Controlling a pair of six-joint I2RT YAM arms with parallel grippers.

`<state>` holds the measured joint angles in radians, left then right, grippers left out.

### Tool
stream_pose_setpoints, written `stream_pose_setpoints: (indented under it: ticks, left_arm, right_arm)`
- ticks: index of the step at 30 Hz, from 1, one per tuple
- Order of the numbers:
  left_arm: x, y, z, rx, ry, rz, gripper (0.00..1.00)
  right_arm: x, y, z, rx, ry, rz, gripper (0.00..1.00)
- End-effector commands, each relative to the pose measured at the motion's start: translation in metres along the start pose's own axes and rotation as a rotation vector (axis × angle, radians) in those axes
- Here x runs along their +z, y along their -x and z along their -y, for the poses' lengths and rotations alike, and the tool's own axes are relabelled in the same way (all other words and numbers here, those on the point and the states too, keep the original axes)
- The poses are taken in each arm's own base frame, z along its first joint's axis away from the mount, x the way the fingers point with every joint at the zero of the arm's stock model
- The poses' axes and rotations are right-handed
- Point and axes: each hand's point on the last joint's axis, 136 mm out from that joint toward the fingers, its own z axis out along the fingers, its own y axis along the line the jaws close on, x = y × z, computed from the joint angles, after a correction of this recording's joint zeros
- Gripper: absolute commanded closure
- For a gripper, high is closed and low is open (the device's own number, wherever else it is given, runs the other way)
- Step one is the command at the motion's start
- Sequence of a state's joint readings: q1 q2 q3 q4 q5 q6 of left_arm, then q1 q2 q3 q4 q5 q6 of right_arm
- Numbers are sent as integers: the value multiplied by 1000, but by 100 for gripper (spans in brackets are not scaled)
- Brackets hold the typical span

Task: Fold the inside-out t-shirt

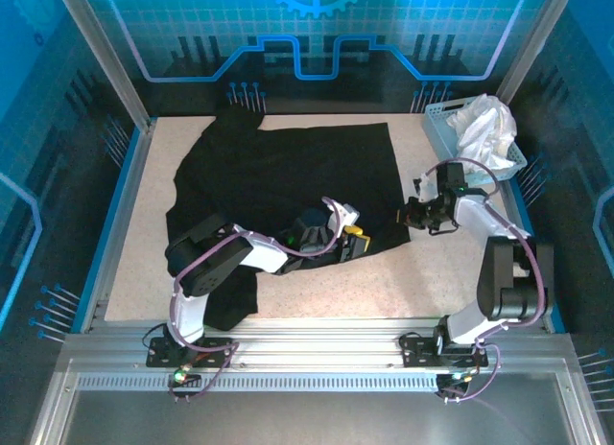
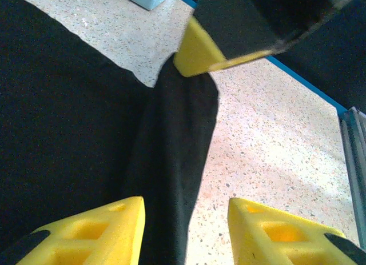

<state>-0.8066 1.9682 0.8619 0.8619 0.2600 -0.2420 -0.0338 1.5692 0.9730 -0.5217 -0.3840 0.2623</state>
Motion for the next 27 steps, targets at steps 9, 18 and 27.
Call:
stream_pose_setpoints:
  ticks: [9, 18, 27]
  left_arm:
    - [-11, 10, 5, -6, -6, 30, 56]
    - [-12, 9, 4, -5, -2, 35, 56]
    - [-13, 7, 3, -8, 1, 34, 56]
  right_arm:
    - [26, 11, 17, 38, -34, -93, 75]
    - [21, -14, 36, 22, -141, -119, 61]
    - [35, -7, 33, -73, -276, -175, 55]
